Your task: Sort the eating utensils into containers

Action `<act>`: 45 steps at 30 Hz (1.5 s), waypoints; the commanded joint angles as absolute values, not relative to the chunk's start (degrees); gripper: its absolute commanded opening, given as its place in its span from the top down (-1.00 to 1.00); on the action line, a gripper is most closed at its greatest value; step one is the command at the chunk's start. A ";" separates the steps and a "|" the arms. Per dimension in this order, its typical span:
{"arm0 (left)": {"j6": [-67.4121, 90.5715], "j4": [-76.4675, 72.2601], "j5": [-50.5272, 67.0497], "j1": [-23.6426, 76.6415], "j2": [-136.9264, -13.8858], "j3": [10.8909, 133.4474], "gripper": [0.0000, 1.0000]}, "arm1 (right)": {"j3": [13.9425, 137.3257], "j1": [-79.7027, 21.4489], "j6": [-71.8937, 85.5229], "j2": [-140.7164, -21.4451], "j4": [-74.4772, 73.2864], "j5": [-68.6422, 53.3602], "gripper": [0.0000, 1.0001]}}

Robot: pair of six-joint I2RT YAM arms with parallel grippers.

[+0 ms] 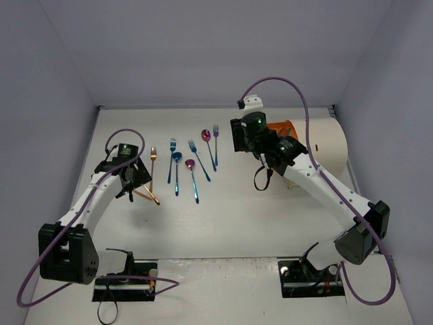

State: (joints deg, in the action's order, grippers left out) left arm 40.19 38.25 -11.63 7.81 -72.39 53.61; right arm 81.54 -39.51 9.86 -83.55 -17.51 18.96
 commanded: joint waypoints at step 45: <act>48.78 29.46 2.94 7.64 -68.64 70.01 1.00 | 81.51 -40.64 11.69 -75.97 -10.39 -6.43 -0.11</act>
State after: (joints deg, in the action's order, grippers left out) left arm 51.05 32.37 -5.04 2.63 -69.39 63.81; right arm 77.78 -39.66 10.18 -73.91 -15.68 1.57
